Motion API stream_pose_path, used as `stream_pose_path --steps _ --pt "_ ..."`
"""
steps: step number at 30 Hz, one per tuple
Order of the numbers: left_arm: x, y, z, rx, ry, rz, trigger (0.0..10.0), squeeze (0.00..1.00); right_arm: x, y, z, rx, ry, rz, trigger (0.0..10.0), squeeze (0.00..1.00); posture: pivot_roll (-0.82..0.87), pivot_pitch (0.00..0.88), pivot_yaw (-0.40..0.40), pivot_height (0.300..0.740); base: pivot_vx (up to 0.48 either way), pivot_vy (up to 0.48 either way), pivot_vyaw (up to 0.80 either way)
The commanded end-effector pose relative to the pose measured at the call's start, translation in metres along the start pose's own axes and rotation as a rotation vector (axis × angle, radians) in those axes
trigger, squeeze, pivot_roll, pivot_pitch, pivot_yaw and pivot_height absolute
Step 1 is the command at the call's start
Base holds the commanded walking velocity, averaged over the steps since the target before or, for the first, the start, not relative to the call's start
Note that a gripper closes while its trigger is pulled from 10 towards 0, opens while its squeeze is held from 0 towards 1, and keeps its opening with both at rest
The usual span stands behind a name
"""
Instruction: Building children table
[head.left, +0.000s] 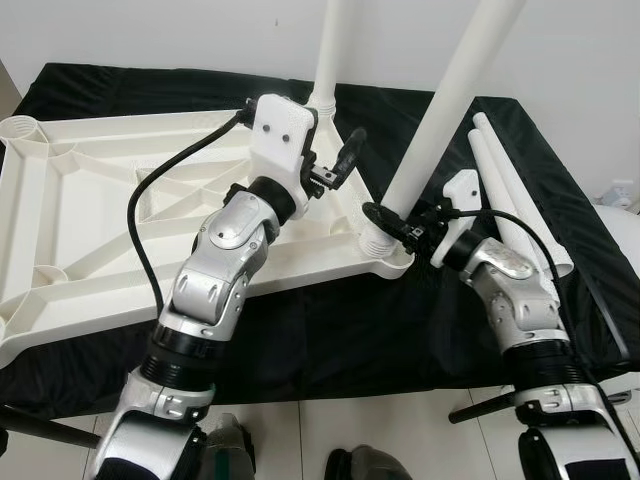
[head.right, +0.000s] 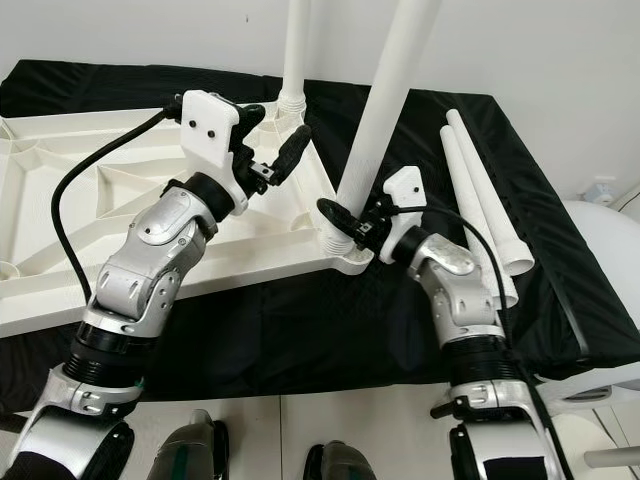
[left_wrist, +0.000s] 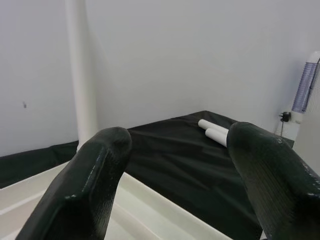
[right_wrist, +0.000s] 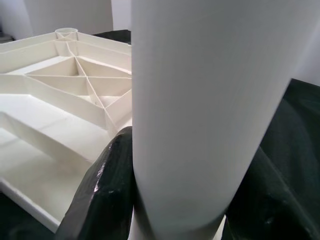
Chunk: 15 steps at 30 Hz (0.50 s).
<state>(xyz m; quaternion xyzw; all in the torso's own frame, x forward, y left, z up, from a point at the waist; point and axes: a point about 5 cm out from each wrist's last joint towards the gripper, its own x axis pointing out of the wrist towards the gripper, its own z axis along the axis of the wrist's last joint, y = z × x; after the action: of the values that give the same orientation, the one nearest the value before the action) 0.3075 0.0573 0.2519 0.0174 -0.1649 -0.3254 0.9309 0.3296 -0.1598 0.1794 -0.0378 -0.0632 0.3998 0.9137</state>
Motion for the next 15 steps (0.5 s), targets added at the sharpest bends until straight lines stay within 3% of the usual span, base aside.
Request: stream_pose_path --steps 1,5,12,14,15 --pt "-0.005 -0.031 0.005 0.002 -0.005 -0.530 10.0 0.00 -0.004 -0.005 -0.003 -0.015 0.034 0.003 10.0 0.00 0.06 0.056 -0.086 0.740 0.000 0.000 0.00" --pt "-0.011 -0.035 0.009 -0.010 0.011 -0.642 10.0 0.00 -0.007 -0.015 -0.002 -0.024 0.063 0.024 10.0 0.00 0.07 0.052 -0.090 0.740 0.000 0.000 0.00" --pt "-0.007 -0.039 0.022 -0.072 -0.025 -0.699 10.0 0.00 -0.004 -0.020 -0.001 -0.043 0.085 0.037 10.0 0.00 0.07 0.048 -0.097 0.740 0.000 0.000 0.00" --pt "-0.006 -0.041 0.024 -0.074 -0.029 -0.720 10.0 0.04 -0.002 -0.021 -0.001 -0.047 0.086 0.045 10.0 0.00 0.07 0.045 -0.101 0.740 0.000 0.000 0.00" --pt "-0.004 -0.044 0.026 -0.075 -0.035 -0.731 10.0 1.00 -0.001 -0.020 0.000 -0.048 0.087 0.058 10.0 0.00 0.07 0.045 -0.101 0.740 0.000 0.000 0.00"
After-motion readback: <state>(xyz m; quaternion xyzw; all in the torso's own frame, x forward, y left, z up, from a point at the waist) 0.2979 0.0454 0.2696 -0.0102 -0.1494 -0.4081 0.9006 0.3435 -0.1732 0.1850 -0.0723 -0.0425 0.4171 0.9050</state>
